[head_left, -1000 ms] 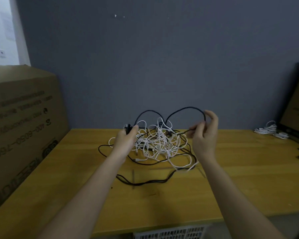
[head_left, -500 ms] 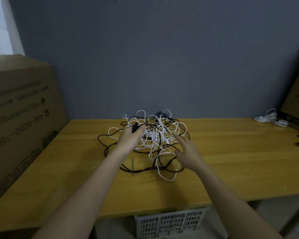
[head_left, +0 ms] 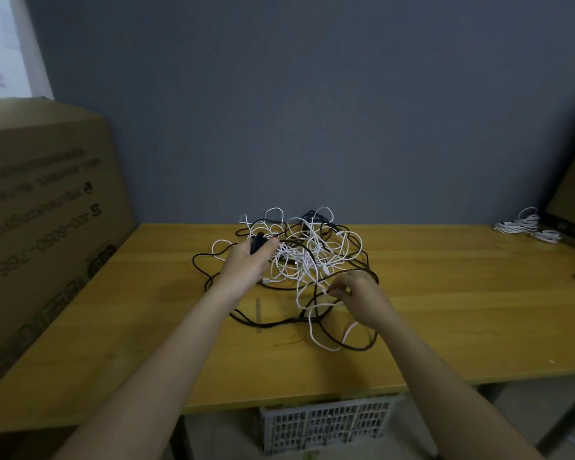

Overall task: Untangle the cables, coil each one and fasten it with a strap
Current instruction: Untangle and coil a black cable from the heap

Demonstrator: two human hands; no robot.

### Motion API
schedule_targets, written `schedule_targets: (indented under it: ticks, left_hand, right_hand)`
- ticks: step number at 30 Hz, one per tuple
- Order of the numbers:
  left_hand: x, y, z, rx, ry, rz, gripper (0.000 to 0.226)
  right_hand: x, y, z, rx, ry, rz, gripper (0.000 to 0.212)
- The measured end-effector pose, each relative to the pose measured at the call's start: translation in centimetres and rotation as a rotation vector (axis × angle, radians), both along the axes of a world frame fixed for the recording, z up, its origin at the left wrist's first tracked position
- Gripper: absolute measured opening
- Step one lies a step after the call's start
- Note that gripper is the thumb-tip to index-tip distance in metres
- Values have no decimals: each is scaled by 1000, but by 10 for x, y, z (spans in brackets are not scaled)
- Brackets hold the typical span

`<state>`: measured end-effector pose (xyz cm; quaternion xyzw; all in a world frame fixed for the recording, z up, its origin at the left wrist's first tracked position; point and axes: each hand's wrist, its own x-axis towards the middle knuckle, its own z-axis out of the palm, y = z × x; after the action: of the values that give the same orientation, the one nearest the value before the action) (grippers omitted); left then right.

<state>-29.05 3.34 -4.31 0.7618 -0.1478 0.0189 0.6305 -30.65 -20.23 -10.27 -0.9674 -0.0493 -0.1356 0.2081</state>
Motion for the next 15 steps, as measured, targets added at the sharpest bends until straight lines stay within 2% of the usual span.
schedule_targets:
  ticks: [4,6,9,12,15]
  left_hand:
    - [5,-3,-1,-91,21,151,35]
    - [6,-8,0,-112,26,205,36]
    - [7,-18,3,-151,37,231,36]
    - [10,-26,7,-178,49,249,34]
    - [12,-31,10,-191,46,258,33]
  right_hand:
    - [-20,-16,10,422,-140,-79,10]
    - [-30,-21,17,555,-156,-68,11]
    - [-42,-22,26,671,-119,-53,12]
    - [-45,-23,33,766,-180,-127,10]
    - [-43,-24,37,634,-366,-240,9]
